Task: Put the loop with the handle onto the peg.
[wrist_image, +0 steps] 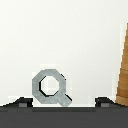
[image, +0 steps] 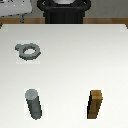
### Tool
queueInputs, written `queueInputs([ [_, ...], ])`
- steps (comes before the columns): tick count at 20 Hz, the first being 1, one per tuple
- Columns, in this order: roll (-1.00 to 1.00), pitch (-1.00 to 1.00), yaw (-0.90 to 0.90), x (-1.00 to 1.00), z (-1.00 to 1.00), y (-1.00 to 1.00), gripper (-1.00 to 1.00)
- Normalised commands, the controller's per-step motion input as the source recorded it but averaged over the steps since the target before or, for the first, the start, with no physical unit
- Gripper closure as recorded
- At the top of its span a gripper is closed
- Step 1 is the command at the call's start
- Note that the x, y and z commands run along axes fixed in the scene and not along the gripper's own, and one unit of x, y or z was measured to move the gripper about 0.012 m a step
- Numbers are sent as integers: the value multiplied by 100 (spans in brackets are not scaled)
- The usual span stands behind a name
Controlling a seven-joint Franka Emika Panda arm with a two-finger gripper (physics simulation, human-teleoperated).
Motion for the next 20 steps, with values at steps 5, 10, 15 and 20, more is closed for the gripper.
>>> queueInputs([
  [5, 0, 0, 94, 0, 0, 0, -100],
  [10, 0, 0, 84, 0, 0, 0, -100],
  [15, 0, 0, 0, 0, -40, -20, -100],
  [20, 0, 0, 0, -30, -80, 0, -100],
])
